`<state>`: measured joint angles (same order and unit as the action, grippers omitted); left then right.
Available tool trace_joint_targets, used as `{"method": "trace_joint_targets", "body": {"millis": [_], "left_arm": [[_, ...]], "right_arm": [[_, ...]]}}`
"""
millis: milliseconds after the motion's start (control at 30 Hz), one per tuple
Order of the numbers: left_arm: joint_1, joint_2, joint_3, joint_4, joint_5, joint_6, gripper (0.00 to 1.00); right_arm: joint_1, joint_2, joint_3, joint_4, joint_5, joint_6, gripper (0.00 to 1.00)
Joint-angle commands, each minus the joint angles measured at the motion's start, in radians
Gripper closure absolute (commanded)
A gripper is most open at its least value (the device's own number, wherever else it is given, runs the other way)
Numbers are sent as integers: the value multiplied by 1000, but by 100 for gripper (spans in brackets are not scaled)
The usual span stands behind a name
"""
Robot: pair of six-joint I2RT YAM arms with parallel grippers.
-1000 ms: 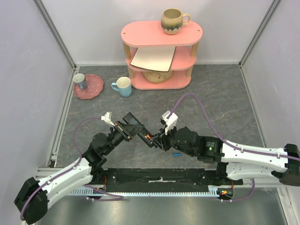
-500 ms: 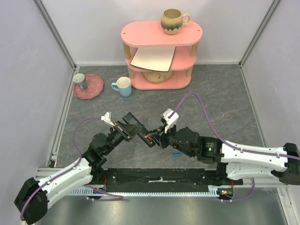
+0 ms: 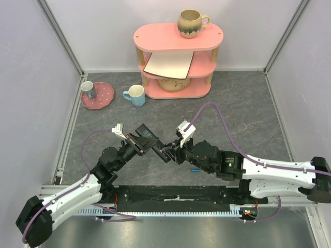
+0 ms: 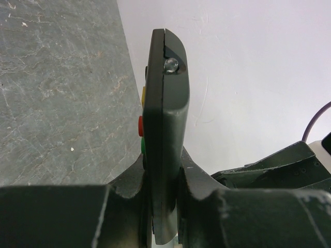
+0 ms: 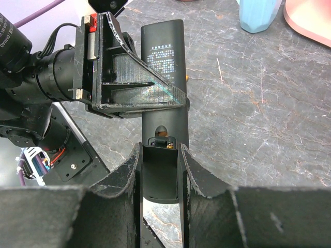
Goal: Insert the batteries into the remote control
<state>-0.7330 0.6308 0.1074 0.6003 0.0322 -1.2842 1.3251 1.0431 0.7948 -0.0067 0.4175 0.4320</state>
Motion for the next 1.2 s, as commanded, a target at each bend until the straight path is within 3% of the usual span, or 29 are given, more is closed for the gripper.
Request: {"method": "trace_joint_targets", "body": {"millis": [0, 1167], "left_arm": [[-5, -14, 8, 53, 9, -30, 98], [-5, 7, 32, 108, 57, -46, 98]], "right_arm": [[5, 8, 15, 54, 21, -18, 100], [6, 23, -40, 97, -8, -7, 100]]}}
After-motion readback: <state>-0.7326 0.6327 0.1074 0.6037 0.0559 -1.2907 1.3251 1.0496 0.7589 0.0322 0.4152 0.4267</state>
